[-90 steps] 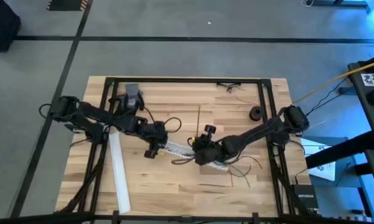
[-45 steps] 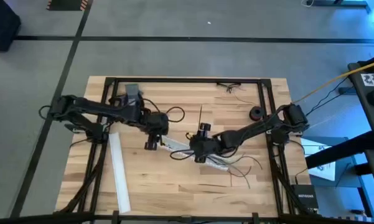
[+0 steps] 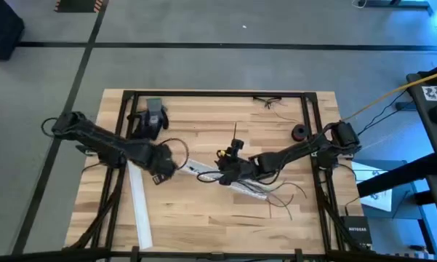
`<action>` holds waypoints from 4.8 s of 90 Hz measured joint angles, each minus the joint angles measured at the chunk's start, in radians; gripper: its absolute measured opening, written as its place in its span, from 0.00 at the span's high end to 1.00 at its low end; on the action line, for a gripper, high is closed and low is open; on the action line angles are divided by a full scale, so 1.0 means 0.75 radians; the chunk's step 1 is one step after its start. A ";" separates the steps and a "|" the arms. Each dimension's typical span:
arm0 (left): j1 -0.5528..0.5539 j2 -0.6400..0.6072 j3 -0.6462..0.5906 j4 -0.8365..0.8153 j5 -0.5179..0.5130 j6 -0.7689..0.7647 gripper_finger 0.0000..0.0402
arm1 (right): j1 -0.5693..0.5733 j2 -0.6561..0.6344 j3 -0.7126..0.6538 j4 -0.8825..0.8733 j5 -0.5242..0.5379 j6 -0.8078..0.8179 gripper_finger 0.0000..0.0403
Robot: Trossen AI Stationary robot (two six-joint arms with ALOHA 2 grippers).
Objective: Ziptie cables
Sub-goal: Close the white cable duct
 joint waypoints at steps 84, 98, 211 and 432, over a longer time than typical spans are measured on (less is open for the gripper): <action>-0.372 -0.003 -0.563 0.659 0.235 -1.265 0.63 | 0.190 0.001 -0.320 0.428 0.089 0.187 0.51; -0.371 -0.004 -0.579 0.679 0.229 -1.231 0.75 | 0.190 0.001 -0.321 0.429 0.089 0.186 0.51; -0.325 0.007 -0.196 0.644 -0.367 -0.517 0.97 | 0.190 -0.025 -0.262 0.445 -0.068 0.081 0.51; -0.214 -0.107 0.093 0.663 -0.558 0.558 1.00 | -0.229 -0.127 -0.226 0.687 -0.775 -0.235 0.33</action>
